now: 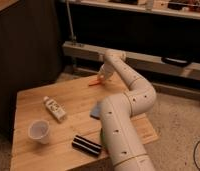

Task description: Drag the pepper across the table

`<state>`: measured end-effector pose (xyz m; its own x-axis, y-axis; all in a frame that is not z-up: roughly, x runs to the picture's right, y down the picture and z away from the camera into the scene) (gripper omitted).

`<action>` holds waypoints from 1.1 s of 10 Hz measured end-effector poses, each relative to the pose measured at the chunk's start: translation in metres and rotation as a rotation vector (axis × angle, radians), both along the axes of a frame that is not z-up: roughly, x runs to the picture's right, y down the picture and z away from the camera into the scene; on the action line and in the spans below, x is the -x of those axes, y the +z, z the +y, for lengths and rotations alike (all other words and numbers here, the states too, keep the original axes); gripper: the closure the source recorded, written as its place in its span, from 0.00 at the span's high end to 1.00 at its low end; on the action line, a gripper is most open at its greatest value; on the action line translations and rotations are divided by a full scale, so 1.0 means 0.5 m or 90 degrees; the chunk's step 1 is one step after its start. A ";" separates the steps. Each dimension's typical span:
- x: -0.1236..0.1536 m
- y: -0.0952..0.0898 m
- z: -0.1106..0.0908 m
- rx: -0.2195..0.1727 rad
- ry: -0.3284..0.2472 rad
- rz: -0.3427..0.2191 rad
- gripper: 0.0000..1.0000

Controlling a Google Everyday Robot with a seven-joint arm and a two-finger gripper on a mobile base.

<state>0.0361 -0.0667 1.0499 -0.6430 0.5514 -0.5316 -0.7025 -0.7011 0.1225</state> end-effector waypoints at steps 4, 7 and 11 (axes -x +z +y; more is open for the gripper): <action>-0.073 -0.044 0.059 0.002 -0.039 -0.033 0.36; -0.089 -0.093 0.097 -0.008 -0.077 -0.067 0.36; -0.056 -0.151 0.142 -0.019 -0.133 -0.104 0.36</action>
